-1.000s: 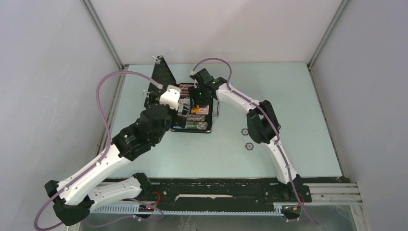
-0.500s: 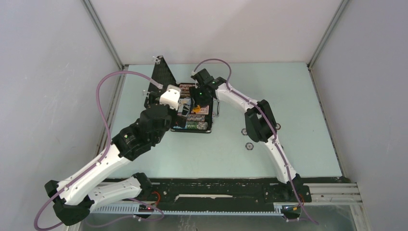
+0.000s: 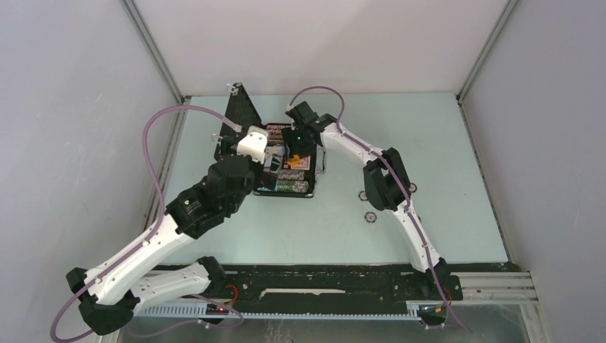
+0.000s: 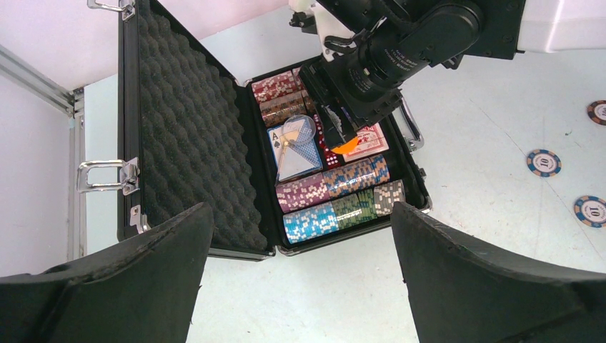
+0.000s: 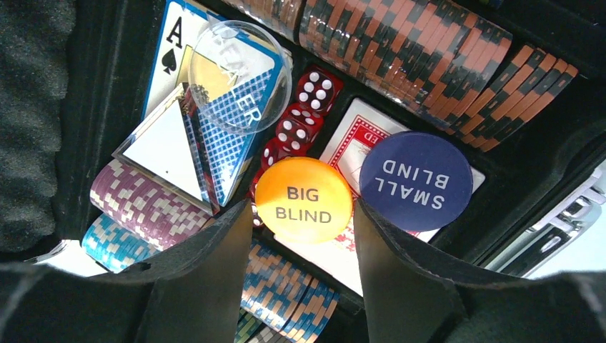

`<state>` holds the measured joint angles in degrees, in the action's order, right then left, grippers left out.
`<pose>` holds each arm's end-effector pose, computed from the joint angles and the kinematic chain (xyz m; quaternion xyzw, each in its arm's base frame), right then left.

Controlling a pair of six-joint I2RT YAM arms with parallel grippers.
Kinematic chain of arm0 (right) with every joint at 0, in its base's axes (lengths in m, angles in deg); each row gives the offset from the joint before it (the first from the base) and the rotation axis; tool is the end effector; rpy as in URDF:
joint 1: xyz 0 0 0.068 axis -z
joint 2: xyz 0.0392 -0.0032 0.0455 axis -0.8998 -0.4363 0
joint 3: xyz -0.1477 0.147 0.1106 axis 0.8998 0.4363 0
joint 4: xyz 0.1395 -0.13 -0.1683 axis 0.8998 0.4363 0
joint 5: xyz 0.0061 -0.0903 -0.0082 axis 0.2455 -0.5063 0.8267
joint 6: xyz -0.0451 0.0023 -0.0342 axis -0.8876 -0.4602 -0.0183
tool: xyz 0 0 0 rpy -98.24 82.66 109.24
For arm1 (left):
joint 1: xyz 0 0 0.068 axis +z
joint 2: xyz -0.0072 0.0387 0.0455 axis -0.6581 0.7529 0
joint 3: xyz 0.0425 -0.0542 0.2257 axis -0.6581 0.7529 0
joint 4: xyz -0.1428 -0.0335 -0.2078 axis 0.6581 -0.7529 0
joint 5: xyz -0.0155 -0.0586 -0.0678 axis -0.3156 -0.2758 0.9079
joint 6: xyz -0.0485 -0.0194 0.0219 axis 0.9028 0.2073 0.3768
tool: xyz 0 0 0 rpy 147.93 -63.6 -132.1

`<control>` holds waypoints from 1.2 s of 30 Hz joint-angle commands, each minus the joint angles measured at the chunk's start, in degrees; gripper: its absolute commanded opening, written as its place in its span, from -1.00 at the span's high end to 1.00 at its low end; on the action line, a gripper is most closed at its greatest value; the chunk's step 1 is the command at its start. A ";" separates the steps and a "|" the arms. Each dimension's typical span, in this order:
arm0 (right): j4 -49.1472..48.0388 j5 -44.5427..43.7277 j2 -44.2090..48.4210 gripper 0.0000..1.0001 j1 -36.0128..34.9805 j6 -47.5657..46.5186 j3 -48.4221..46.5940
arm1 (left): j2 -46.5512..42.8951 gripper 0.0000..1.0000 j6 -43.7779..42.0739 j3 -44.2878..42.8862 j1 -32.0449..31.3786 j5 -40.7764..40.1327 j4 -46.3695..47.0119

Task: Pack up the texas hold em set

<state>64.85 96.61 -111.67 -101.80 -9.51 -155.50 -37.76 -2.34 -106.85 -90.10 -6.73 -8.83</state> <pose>0.3959 0.3130 0.1642 -0.1888 0.9331 0.2003 0.2313 0.1514 -0.1414 0.3483 0.1697 0.7818 -0.0255 0.5995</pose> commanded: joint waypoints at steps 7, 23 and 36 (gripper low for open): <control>2.39 -2.36 0.07 -0.38 -0.16 0.06 -2.43 | -0.95 -1.00 -0.56 1.04 0.12 0.10 1.51; -2.72 -5.21 6.85 -0.20 -2.58 0.48 2.76 | -1.45 -1.00 -0.64 1.03 0.13 -0.03 1.55; -9.04 7.61 0.84 0.03 -2.76 4.24 -0.92 | -2.09 -1.00 -0.64 0.99 0.22 0.43 1.51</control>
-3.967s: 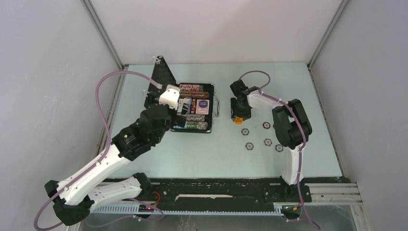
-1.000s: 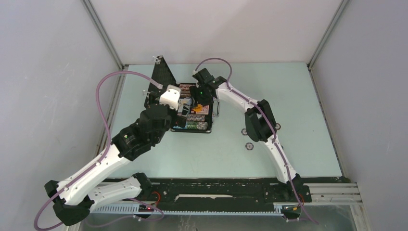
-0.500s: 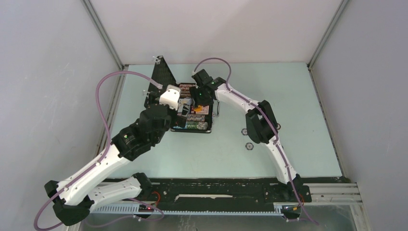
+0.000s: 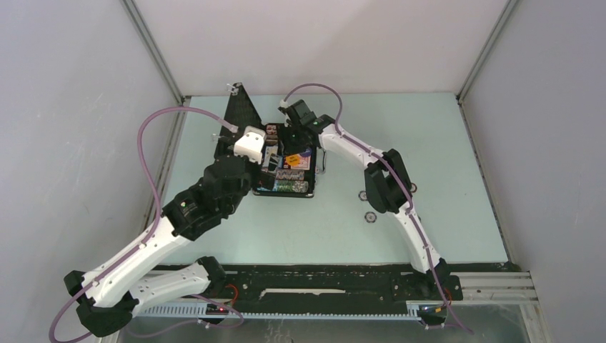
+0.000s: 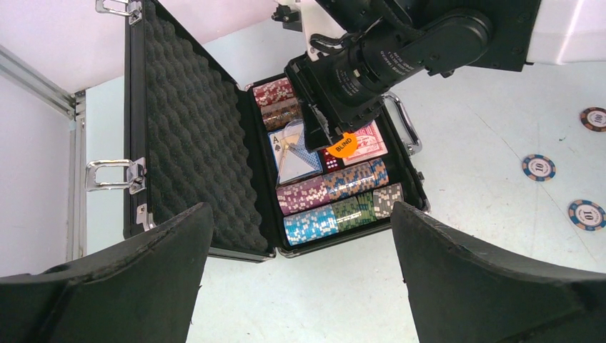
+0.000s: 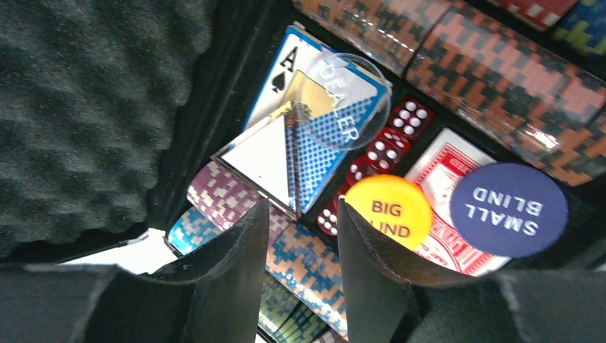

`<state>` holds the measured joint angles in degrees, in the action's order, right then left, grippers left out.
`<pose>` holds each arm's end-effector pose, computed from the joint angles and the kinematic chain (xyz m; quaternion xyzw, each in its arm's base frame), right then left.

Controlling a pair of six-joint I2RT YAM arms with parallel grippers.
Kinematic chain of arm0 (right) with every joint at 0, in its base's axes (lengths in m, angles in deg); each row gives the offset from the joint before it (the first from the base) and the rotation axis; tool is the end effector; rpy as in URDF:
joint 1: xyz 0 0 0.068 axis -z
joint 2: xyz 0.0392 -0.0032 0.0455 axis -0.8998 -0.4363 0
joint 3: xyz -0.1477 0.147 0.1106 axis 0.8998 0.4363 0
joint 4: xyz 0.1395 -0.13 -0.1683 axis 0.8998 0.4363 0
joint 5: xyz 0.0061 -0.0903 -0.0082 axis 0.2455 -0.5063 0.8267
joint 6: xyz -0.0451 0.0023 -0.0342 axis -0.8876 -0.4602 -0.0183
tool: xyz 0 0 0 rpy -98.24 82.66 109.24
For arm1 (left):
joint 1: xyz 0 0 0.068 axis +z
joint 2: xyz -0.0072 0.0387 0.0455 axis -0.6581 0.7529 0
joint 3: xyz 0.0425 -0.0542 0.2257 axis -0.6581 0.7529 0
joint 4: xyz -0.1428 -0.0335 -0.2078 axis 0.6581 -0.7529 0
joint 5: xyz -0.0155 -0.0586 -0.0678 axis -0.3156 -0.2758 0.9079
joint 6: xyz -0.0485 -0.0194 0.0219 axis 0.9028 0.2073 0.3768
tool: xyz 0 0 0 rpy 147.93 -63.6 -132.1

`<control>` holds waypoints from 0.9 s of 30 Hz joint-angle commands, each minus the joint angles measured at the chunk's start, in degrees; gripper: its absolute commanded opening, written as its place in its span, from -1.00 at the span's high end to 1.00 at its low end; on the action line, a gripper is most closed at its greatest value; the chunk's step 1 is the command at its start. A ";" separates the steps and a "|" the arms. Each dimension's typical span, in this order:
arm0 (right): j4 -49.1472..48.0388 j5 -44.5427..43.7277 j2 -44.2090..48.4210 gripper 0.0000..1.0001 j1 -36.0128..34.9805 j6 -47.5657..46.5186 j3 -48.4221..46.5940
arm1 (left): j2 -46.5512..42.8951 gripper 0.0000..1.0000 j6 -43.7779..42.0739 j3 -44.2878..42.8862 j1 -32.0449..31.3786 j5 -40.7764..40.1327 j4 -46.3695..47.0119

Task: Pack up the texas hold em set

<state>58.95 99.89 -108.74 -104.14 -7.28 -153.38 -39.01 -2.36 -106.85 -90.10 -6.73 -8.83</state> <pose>0.3834 0.3323 0.1849 -0.1998 0.9094 0.2583 0.2577 0.1480 -0.1375 0.3523 0.1650 0.7772 -0.0306 0.6064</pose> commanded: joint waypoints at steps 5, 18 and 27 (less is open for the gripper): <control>-1.66 5.54 -5.09 0.04 -0.68 2.53 -6.58 | -0.94 -1.00 -0.62 0.89 0.24 0.44 1.39; 1.32 0.99 -5.14 0.03 -0.59 2.65 -7.07 | -0.76 -1.00 -0.62 0.99 0.16 0.28 1.37; 2.94 -0.86 -4.46 0.03 -0.31 2.48 -6.98 | -0.32 -1.00 -0.62 0.90 0.20 0.45 1.24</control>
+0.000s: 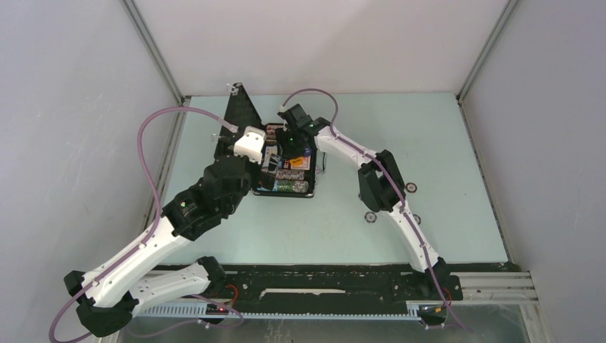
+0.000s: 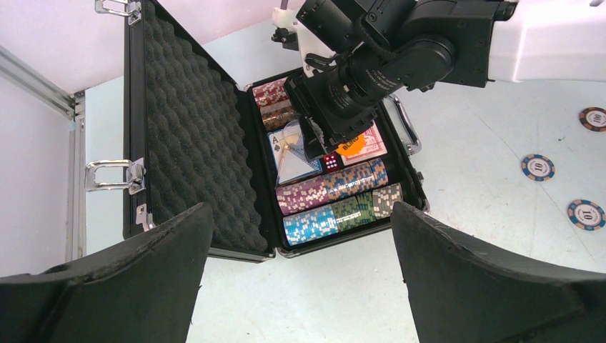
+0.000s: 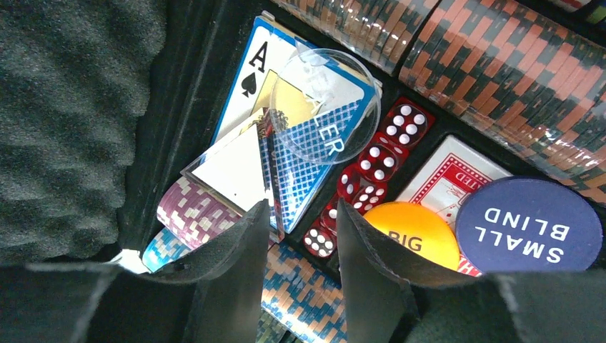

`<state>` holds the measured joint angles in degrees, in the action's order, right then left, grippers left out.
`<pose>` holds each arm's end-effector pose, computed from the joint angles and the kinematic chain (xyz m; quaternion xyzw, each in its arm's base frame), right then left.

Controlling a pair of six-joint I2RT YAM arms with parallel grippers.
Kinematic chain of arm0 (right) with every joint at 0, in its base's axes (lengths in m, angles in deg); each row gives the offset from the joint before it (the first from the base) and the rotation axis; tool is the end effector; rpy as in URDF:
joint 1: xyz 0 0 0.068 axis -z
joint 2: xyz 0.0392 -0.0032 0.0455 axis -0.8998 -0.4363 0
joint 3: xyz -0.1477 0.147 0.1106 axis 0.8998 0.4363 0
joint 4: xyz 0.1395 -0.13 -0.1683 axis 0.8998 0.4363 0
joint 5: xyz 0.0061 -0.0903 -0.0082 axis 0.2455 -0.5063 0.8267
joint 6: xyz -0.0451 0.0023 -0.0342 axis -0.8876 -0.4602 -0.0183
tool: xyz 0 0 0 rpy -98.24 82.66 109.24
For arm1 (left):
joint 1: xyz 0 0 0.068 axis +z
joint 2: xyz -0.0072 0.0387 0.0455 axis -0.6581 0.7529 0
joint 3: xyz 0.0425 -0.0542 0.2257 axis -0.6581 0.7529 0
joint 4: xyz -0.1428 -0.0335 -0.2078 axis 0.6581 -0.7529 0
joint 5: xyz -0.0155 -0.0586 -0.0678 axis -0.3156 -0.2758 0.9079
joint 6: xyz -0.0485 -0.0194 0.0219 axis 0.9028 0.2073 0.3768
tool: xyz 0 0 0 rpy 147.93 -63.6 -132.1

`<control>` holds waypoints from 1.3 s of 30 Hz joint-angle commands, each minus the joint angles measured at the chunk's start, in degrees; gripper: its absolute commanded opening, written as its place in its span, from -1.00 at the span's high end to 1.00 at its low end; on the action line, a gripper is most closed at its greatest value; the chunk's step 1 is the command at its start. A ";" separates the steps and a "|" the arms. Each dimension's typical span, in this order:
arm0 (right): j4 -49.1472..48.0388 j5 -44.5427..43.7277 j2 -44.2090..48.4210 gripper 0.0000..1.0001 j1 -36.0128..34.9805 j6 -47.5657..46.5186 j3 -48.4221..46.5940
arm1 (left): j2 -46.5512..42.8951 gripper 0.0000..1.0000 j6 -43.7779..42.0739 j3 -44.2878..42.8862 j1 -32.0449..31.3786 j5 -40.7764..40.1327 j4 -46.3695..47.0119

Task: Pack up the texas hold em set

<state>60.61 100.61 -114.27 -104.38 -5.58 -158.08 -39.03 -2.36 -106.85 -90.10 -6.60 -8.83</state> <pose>0.3893 0.3407 0.1614 -0.1894 0.9186 0.2578 0.2322 0.1479 -0.1375 0.3524 0.1657 0.7771 -0.0316 0.6063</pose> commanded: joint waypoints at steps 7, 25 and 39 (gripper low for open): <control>1.53 0.42 3.36 0.00 -0.42 0.84 -1.68 | -0.32 -1.00 -0.62 0.98 0.23 0.23 1.26; -22.88 -12.43 47.14 -0.47 4.54 1.89 53.89 | -0.37 -1.00 -0.88 2.66 0.25 -2.48 3.21; -24.03 -17.81 59.05 -0.63 12.13 2.87 68.94 | 2.59 -1.00 13.09 -3.42 0.22 8.58 0.68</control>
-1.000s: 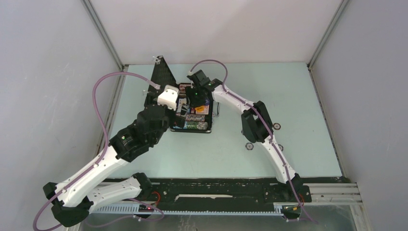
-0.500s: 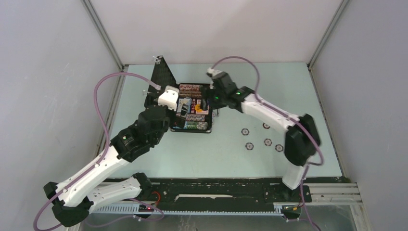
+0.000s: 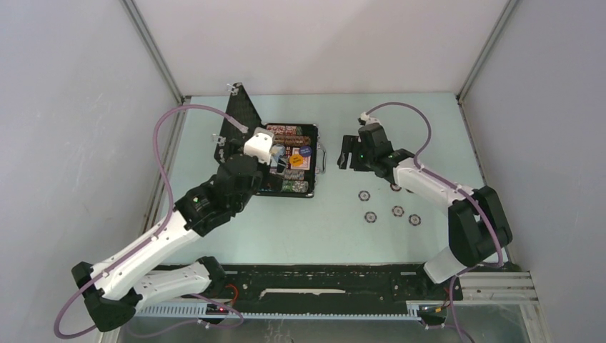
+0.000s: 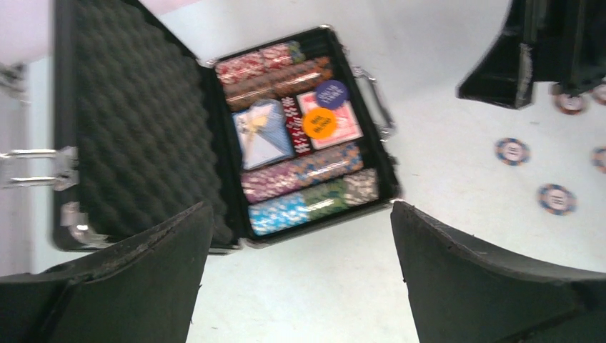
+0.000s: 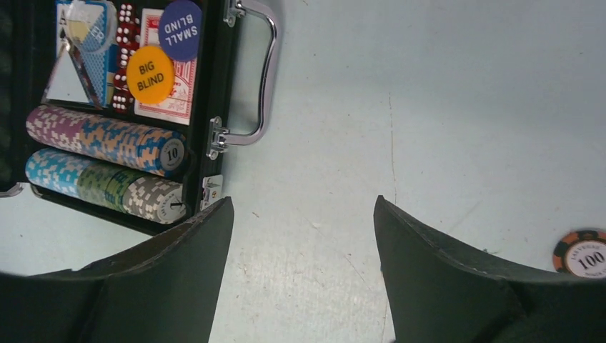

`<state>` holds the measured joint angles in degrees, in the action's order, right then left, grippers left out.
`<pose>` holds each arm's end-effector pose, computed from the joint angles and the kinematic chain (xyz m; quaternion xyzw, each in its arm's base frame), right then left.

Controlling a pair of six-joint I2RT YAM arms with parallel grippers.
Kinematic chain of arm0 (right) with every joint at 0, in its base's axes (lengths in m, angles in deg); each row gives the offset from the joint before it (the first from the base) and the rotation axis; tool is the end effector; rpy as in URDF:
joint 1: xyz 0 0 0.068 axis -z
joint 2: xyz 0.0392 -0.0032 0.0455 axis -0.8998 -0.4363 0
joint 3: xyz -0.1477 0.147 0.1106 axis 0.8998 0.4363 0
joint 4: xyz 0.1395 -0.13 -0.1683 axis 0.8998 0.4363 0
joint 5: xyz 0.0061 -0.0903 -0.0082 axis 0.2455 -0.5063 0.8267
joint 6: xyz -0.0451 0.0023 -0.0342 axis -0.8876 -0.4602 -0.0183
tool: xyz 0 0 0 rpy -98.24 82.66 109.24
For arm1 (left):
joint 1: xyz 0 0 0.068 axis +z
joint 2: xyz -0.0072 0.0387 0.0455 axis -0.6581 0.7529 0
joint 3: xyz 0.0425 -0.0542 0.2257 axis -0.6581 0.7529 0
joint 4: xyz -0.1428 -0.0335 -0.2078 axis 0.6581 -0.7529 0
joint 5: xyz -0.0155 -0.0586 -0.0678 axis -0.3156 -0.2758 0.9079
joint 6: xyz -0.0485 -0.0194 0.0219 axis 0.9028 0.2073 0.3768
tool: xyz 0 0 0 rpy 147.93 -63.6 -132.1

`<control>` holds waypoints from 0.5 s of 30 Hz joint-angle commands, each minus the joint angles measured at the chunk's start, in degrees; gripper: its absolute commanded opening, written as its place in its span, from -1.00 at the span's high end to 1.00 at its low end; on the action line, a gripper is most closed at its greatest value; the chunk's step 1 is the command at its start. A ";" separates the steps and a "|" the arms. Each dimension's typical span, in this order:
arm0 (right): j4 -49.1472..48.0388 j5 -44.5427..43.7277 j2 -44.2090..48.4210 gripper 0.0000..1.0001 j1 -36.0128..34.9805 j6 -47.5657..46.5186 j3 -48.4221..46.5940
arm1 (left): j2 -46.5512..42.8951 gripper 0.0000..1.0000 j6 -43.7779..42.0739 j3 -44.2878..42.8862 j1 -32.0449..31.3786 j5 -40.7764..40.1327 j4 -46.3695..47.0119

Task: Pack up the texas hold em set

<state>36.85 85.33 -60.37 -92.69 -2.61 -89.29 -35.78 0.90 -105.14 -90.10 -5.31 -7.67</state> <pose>0.2996 0.1608 0.2016 -0.0236 0.9136 0.1605 0.3728 0.1577 -0.1499 0.3337 0.1641 0.7956 -0.0412 0.5818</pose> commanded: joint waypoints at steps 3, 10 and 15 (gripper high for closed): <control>3.36 -3.71 9.32 -0.67 0.58 -1.43 2.67 | -3.10 -1.00 17.63 -4.17 0.13 10.43 1.46; 11.50 -4.51 21.53 -0.77 3.83 -2.79 10.21 | -2.46 -1.00 25.85 0.90 0.06 14.59 17.07; 17.38 -4.96 25.21 -0.78 5.34 0.38 12.07 | 6.31 -1.00 19.80 -6.57 -0.03 15.55 21.92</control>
<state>48.55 81.44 -37.35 -88.47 -4.03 -78.01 -35.69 22.80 -106.04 -90.10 8.04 7.28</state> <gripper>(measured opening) 0.889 0.996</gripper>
